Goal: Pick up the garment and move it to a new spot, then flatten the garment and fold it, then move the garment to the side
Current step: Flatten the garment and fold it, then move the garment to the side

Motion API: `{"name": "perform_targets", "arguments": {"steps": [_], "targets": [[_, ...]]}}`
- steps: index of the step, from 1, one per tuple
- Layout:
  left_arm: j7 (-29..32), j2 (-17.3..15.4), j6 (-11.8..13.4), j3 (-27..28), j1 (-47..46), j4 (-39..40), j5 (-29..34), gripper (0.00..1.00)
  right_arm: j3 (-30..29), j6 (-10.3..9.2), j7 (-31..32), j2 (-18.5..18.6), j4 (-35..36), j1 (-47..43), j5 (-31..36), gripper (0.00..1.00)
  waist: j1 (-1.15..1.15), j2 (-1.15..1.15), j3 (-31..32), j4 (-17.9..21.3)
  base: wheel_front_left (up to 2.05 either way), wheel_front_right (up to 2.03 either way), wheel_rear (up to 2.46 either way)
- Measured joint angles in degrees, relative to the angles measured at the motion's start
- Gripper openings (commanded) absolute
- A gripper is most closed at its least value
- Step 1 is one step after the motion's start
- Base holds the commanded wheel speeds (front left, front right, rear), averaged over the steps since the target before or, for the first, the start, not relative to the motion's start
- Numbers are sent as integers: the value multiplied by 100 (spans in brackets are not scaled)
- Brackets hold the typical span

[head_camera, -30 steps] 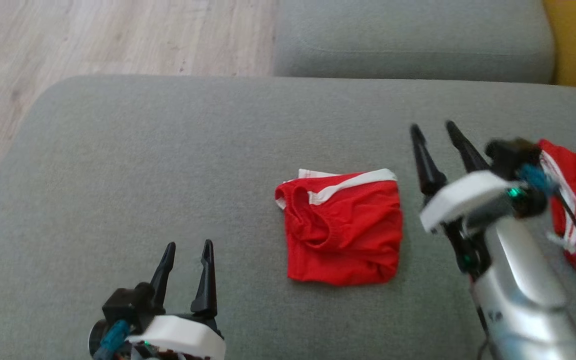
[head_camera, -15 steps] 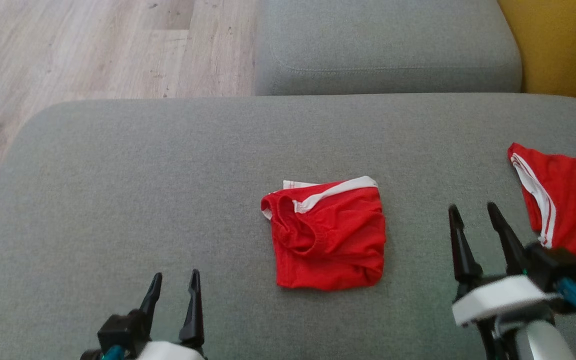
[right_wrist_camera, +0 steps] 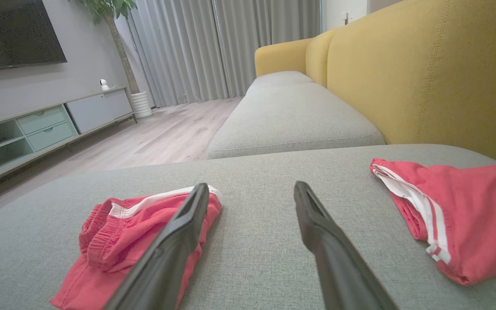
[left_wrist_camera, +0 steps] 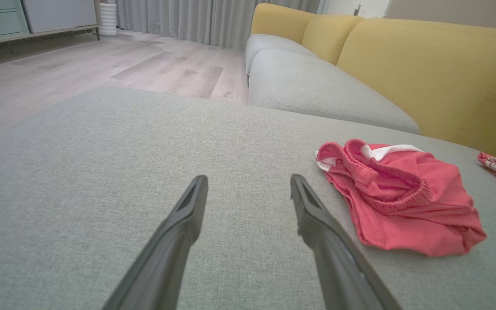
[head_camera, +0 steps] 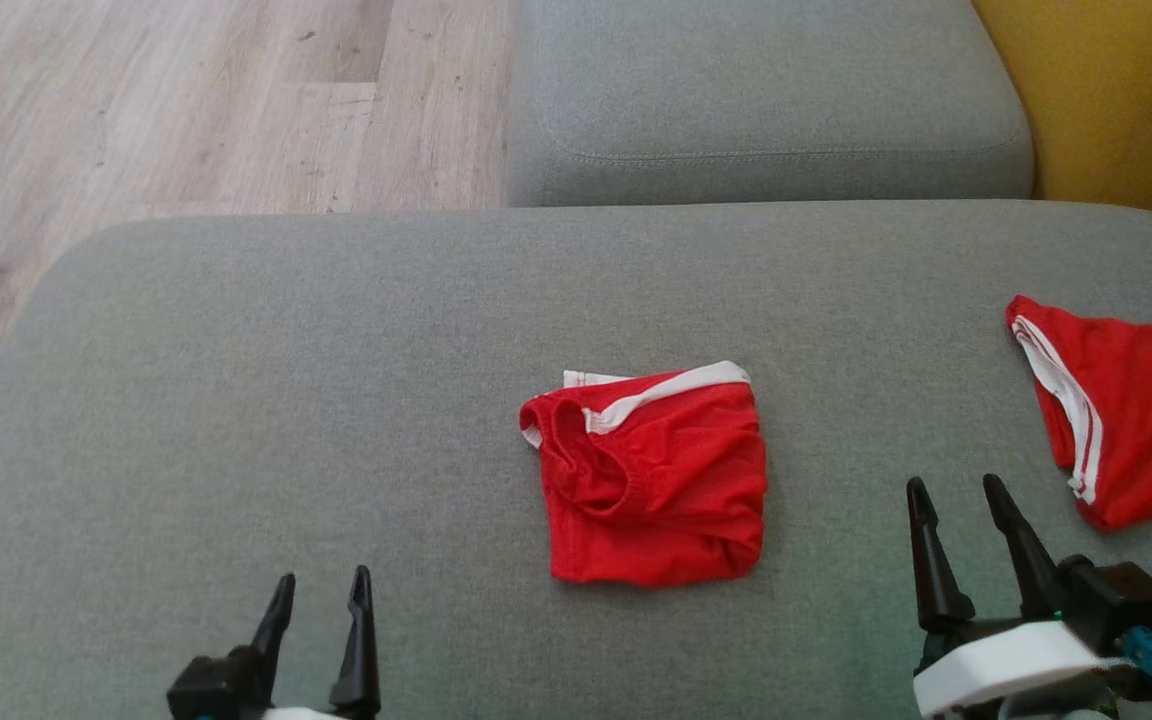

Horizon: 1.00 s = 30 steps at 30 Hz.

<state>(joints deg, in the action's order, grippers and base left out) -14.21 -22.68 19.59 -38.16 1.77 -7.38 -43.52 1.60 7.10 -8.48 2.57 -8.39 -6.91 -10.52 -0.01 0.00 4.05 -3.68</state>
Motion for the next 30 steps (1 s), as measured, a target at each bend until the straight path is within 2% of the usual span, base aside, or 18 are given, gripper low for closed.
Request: {"name": "perform_targets", "arguments": {"steps": [23, 28, 30], "targets": [[-7, -8, -51, 254, -15, 7, 177, 100, 23, 0, 154, 0, -135, 8, -24, 100, 1, 0, -101, -80, 0, 0, 0], [-7, 2, -55, 247, -53, 23, 227, 100, -14, 0, 550, 0, -236, 424, -22, 100, 1, 0, -212, -195, 0, 0, 0], [-7, 30, -76, 231, -103, 23, 235, 100, 3, 0, 1043, 0, -406, 1028, 27, 100, 1, 0, -283, -326, 0, 0, 0]]}}
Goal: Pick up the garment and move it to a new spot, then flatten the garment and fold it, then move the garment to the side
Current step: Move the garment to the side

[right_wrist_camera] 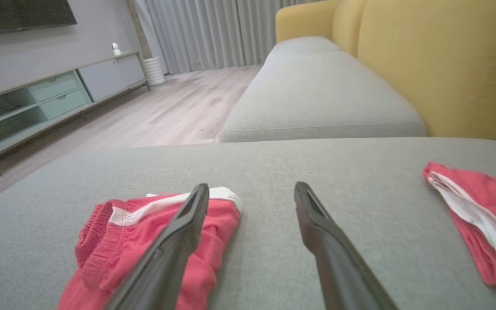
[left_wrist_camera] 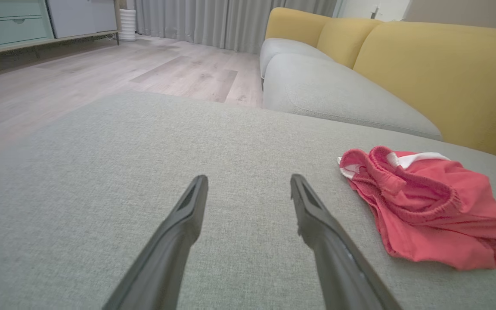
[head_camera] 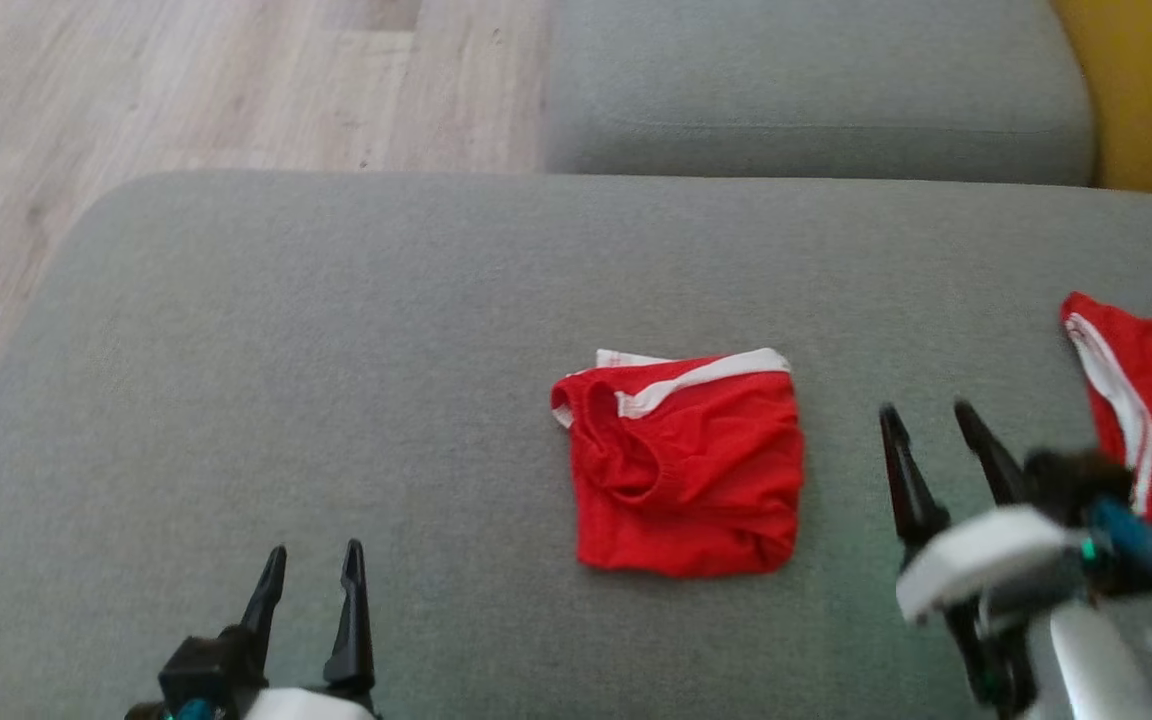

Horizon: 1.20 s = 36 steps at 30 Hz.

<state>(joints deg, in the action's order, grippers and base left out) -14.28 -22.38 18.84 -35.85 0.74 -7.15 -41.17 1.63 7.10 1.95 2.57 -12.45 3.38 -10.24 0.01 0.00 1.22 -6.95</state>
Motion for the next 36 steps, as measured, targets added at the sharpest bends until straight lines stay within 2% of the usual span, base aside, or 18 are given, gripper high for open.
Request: {"name": "perform_targets", "arguments": {"steps": [6, 13, 18, 19, 20, 22, 23, 28, 32, 36], "targets": [[0, 155, -1, -42, -183, 0, 70, 100, -51, 0, 1266, 3, -705, 763, 19, 100, 1, 0, -212, -335, 0, 0, 0], [0, 291, -58, -19, -219, -71, 90, 100, -155, 0, 2093, 3, -1346, 934, -94, 100, 1, 0, -415, -722, 0, 0, 0], [0, 353, -127, 67, -235, -138, 158, 100, -227, 0, 2407, 5, -1722, 1135, -210, 100, 0, 0, -542, -956, 0, 0, 0], [0, 366, -130, 75, -246, -148, 187, 100, -225, 0, 2454, 5, -1785, 1164, -320, 91, 0, 0, -559, -985, 0, 0, 0], [0, 386, -164, 81, -259, -160, 203, 100, -218, 0, 2483, 7, -1823, 1186, -407, 56, 0, 0, -575, -1008, 0, 0, 0], [0, 436, -177, 101, -268, -174, 249, 100, -203, 0, 2504, 13, -1897, 1261, -532, 16, 0, 0, -601, -1026, 0, 0, 0], [0, 463, -180, 102, -268, -178, 267, 100, -200, 0, 2501, 15, -1920, 1287, -587, 0, 0, 0, -609, -1019, 0, 0, 0], [-1, 489, -266, 130, -268, -181, 358, 100, 12, 1, 2264, 7, -1990, 1384, -475, 0, 0, 0, -643, -838, 0, 0, 0], [-1, 504, -283, 165, -269, -170, 424, 100, 200, 1, 2174, 21, -1889, 1424, -174, 0, 0, 0, -661, -514, 0, 0, 0], [-1, 535, -326, 168, -275, -157, 493, 100, 326, 1, 2173, 293, -1571, 1505, 8, 0, 0, 0, -691, -67, 0, 0, 0]]}}
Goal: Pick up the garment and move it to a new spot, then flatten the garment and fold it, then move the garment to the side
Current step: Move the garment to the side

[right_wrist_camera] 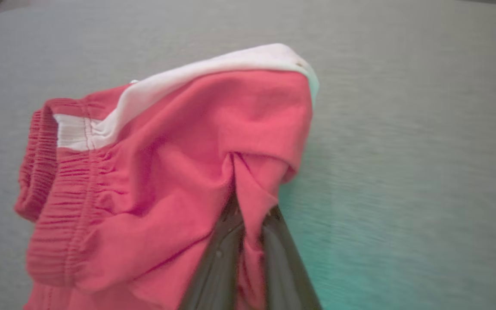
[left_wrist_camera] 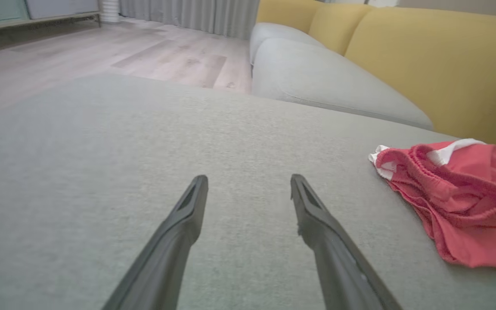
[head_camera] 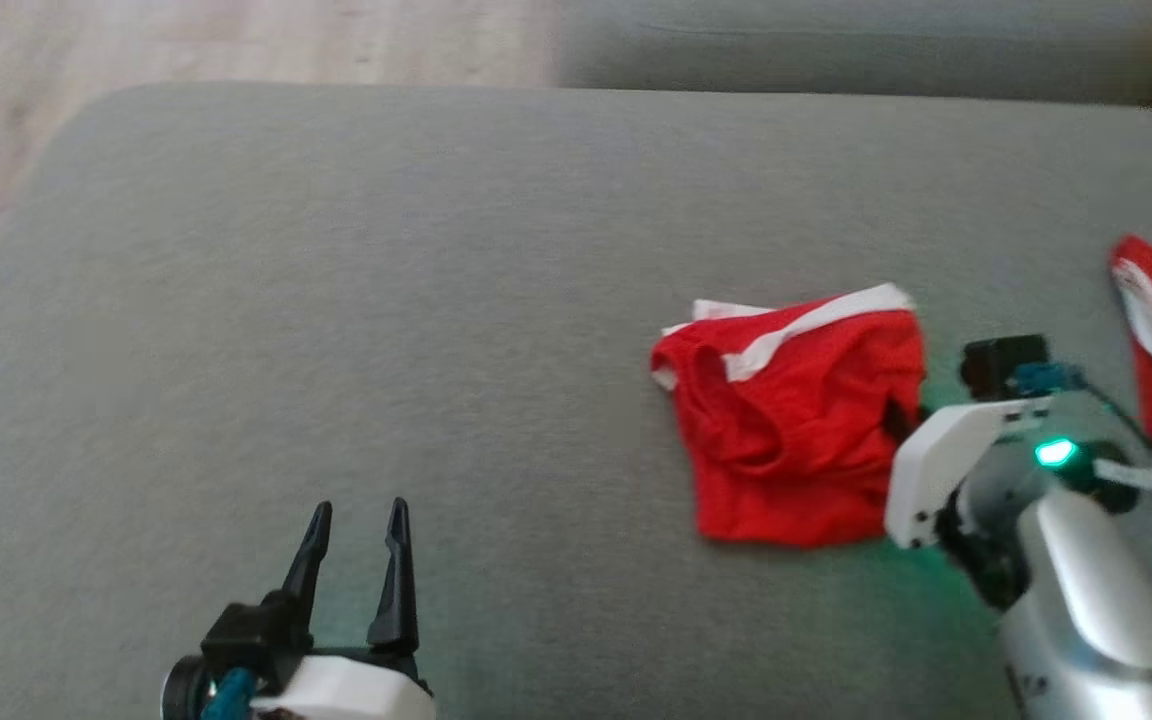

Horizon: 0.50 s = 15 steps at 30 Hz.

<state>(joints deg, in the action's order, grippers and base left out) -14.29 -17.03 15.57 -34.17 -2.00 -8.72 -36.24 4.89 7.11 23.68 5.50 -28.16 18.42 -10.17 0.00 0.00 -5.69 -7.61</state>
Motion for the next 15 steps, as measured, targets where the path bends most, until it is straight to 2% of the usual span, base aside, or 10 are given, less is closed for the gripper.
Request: {"name": "perform_targets", "arguments": {"steps": [6, 15], "targets": [[1, 49, -53, -69, -195, 27, 104, 100, -63, 0, 4, 386, 563, 1, 18, 0, 0, 0, -118, 812, 0, 0, 0], [116, 44, -105, -123, -694, 25, 212, 100, -219, 0, 33, 468, 1003, 53, 15, 0, 0, 0, -498, 1897, 0, 0, 0]]}}
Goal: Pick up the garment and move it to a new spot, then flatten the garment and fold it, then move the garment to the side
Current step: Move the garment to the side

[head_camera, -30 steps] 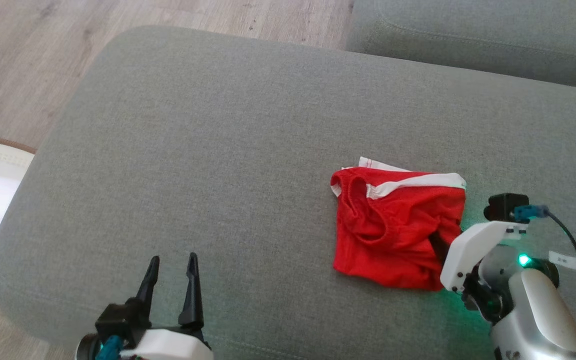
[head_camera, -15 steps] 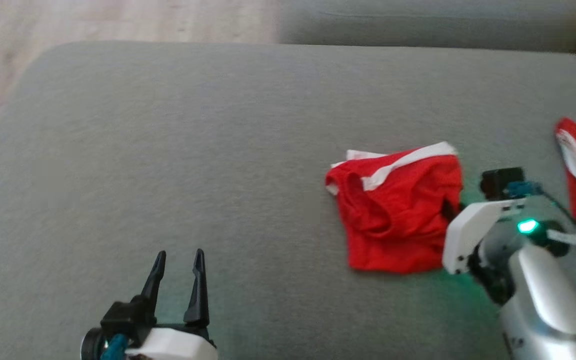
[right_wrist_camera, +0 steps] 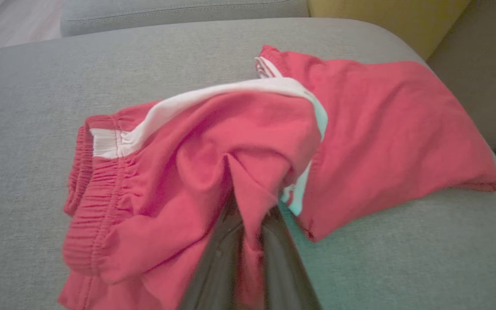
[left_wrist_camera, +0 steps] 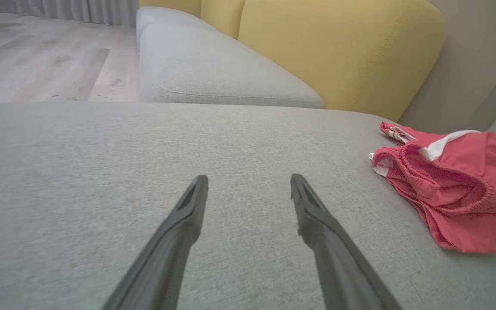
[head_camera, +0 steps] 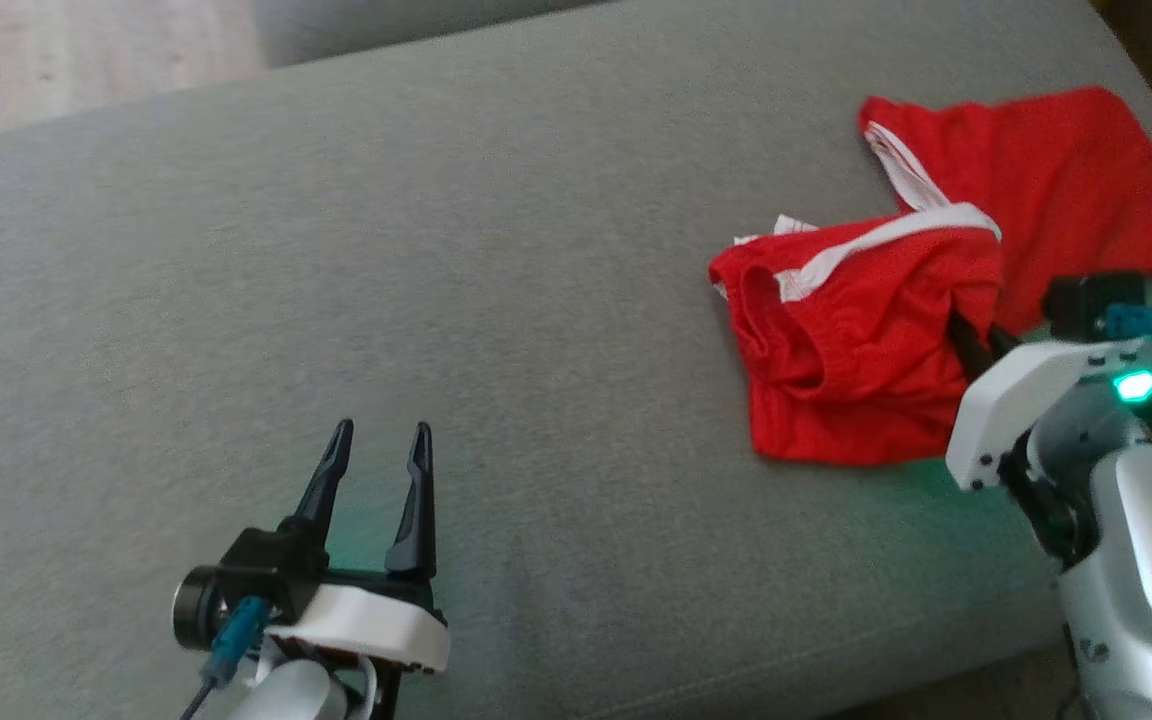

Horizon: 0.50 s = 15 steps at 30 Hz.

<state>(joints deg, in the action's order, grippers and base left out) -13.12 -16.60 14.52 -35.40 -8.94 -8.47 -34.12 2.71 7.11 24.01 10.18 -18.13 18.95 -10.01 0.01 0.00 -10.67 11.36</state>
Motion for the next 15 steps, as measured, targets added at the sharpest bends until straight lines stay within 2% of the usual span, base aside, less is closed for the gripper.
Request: {"name": "perform_targets", "arguments": {"steps": [7, 12, 15], "targets": [[87, -41, -32, -33, -73, -2, 59, 100, -64, 0, -87, -74, -77, 333, 1, 0, 1, 0, -299, 339, 0, 0, 0], [132, -62, -37, -89, -164, 18, 90, 100, -52, 0, -133, -27, -364, 814, 91, 0, 0, 0, -315, 194, 0, 0, 0], [147, -65, -33, -131, -163, 32, 90, 100, -74, 0, -132, 208, -563, 1162, 155, 0, 0, 0, -315, 42, 0, 0, 0]]}}
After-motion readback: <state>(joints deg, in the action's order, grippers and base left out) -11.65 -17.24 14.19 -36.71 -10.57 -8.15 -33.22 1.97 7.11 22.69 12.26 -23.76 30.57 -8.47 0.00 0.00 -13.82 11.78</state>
